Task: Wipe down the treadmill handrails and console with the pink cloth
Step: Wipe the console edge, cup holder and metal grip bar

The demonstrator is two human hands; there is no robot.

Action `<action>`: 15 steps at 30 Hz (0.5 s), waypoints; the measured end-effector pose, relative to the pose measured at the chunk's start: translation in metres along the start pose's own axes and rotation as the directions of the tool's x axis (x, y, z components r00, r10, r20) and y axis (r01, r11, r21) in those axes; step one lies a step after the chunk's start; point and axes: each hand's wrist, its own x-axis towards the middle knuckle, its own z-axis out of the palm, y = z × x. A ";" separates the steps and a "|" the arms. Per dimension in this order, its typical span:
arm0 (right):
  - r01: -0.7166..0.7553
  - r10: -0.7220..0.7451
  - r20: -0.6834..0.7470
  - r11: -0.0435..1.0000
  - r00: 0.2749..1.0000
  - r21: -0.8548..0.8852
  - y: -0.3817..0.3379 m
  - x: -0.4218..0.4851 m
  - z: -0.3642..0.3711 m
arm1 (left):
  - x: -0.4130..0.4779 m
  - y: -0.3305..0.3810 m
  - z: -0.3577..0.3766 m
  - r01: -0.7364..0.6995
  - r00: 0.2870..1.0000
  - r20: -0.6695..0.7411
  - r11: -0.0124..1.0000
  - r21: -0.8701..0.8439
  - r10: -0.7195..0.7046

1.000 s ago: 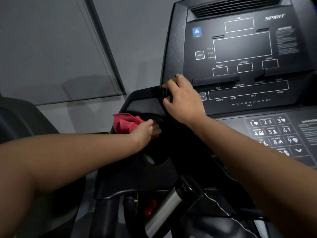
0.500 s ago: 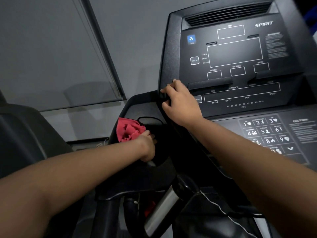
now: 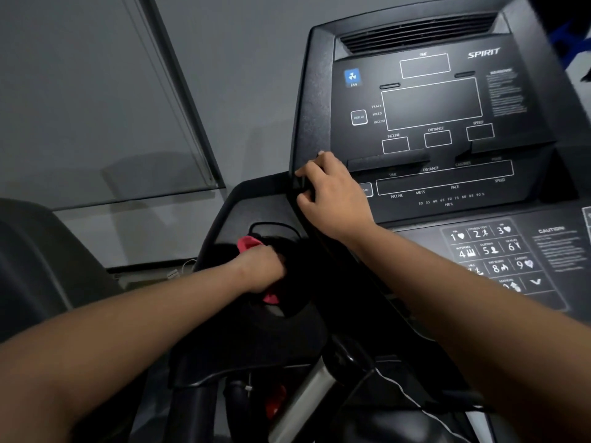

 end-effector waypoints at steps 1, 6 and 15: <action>-0.005 0.005 0.004 1.000 1.000 -0.003 0.000 0.000 0.000 | 0.006 -0.002 0.002 -0.002 1.000 -0.014 0.998 -0.065 0.001; -0.018 0.018 -0.008 1.000 1.000 -0.017 -0.001 0.000 -0.001 | 0.009 -0.007 0.009 0.024 0.998 -0.050 0.966 -0.259 -0.038; -0.029 0.029 -0.009 0.995 1.000 -0.095 -0.006 0.001 0.001 | 0.000 -0.010 0.010 -0.029 0.998 0.034 0.934 -0.357 0.043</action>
